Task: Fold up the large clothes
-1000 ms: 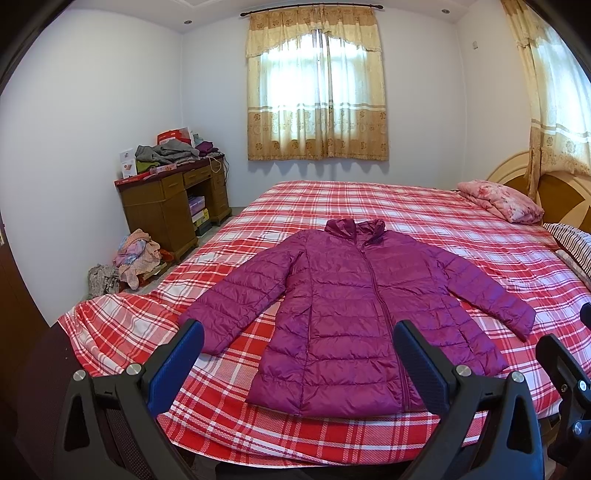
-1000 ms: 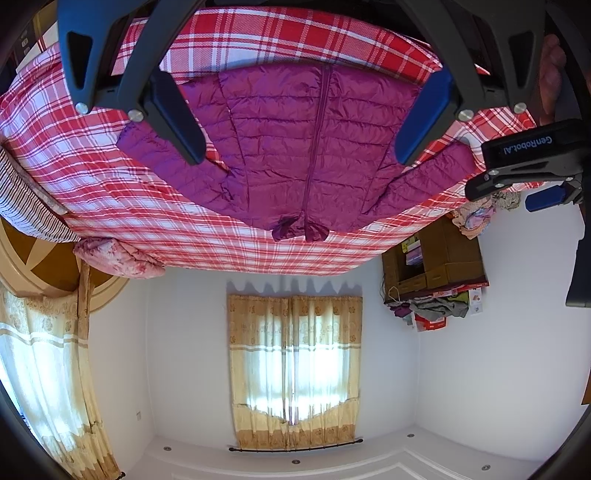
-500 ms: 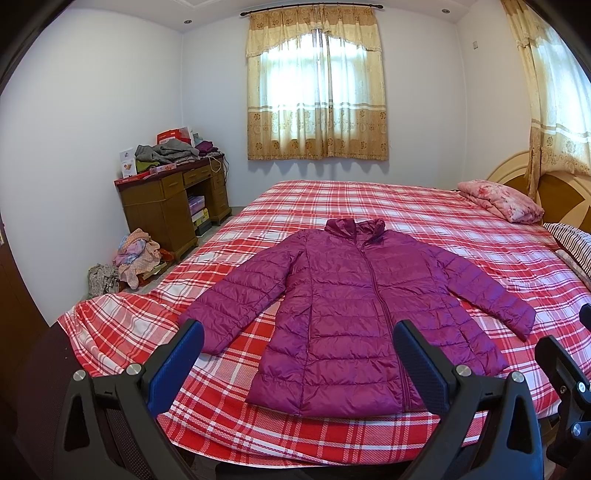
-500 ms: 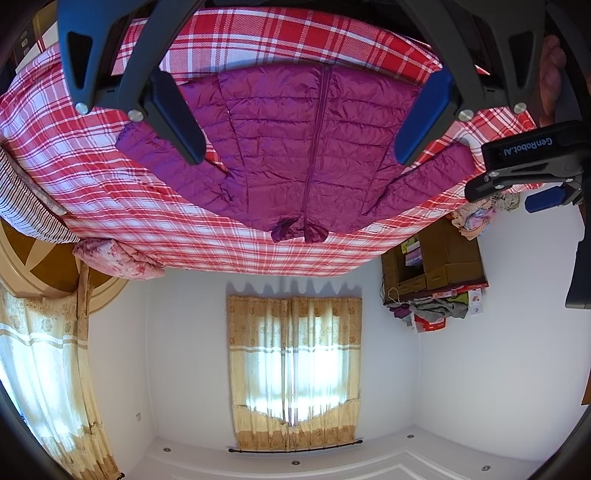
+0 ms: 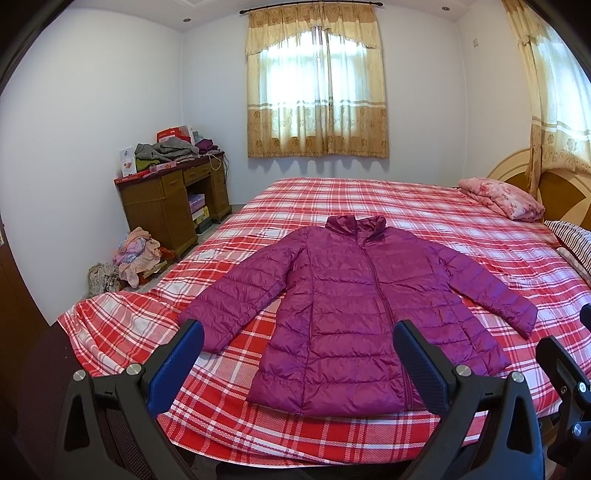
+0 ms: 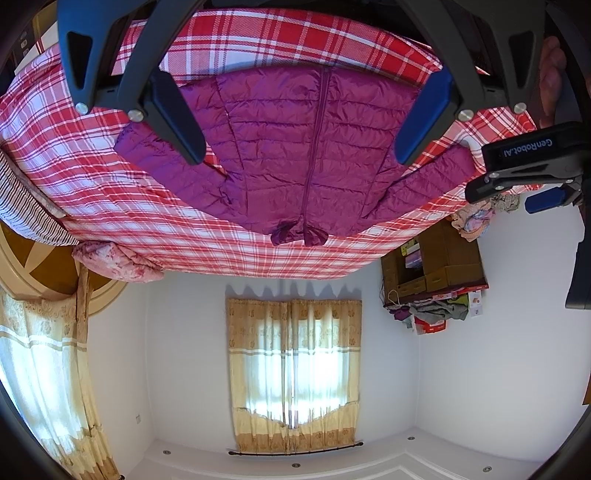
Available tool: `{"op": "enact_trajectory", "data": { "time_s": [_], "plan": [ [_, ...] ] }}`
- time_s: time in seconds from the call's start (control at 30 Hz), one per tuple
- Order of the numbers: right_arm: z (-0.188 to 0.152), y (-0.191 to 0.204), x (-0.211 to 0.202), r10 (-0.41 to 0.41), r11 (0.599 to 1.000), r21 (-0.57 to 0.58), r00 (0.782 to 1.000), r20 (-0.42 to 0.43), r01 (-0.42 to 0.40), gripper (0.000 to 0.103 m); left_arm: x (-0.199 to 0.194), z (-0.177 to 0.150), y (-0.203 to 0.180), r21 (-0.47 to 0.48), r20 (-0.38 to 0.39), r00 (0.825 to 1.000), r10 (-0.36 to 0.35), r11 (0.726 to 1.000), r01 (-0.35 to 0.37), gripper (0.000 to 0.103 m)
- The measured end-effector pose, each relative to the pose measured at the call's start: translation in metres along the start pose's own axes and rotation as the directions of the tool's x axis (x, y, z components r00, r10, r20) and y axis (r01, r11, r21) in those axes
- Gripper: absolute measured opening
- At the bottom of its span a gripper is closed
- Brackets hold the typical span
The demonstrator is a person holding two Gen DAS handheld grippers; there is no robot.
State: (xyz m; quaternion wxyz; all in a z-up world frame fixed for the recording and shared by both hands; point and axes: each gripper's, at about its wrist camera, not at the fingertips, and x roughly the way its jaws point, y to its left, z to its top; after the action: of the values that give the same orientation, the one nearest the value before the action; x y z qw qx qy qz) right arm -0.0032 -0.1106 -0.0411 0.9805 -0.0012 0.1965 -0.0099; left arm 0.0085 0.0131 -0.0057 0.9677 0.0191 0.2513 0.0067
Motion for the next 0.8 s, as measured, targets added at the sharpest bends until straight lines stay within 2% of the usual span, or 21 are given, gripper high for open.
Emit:
{"op": "enact_trajectory", "data": {
  "time_s": [0.23, 0.33, 0.4, 0.53, 0.63, 0.7, 0.8],
  "plan": [
    [-0.008, -0.014, 0.019, -0.022, 1.0, 0.012, 0.999, -0.027, 0.022, 0.103, 0.028, -0.007, -0.004, 0.026, -0.044, 0.999, -0.012, 1.0, 0.013, 0.102],
    [-0.016, -0.038, 0.043, -0.061, 0.997, 0.037, 0.996, -0.063, 0.064, 0.103, 0.057, -0.01, -0.007, 0.047, -0.077, 0.997, 0.004, 0.999, 0.0, 0.102],
    [-0.024, -0.059, 0.063, -0.092, 0.992, 0.08, 0.989, -0.118, 0.101, 0.103, 0.079, -0.012, -0.011, 0.058, -0.091, 0.996, 0.008, 0.998, -0.003, 0.102],
    [-0.043, -0.112, 0.103, -0.167, 0.969, 0.14, 0.96, -0.224, 0.202, 0.103, 0.13, -0.013, -0.02, 0.089, -0.133, 0.991, 0.024, 0.996, -0.012, 0.102],
    [-0.057, -0.165, 0.132, -0.205, 0.935, 0.219, 0.928, -0.312, 0.28, 0.103, 0.169, -0.012, -0.026, 0.108, -0.145, 0.988, 0.055, 0.993, -0.04, 0.102],
    [-0.06, -0.188, 0.143, -0.225, 0.917, 0.245, 0.914, -0.337, 0.316, 0.103, 0.198, -0.013, -0.03, 0.114, -0.167, 0.983, 0.075, 0.992, -0.056, 0.102],
    [-0.066, -0.234, 0.161, -0.265, 0.868, 0.303, 0.884, -0.386, 0.393, 0.099, 0.23, -0.013, -0.035, 0.127, -0.179, 0.978, 0.104, 0.988, -0.082, 0.102]
  ]
}}
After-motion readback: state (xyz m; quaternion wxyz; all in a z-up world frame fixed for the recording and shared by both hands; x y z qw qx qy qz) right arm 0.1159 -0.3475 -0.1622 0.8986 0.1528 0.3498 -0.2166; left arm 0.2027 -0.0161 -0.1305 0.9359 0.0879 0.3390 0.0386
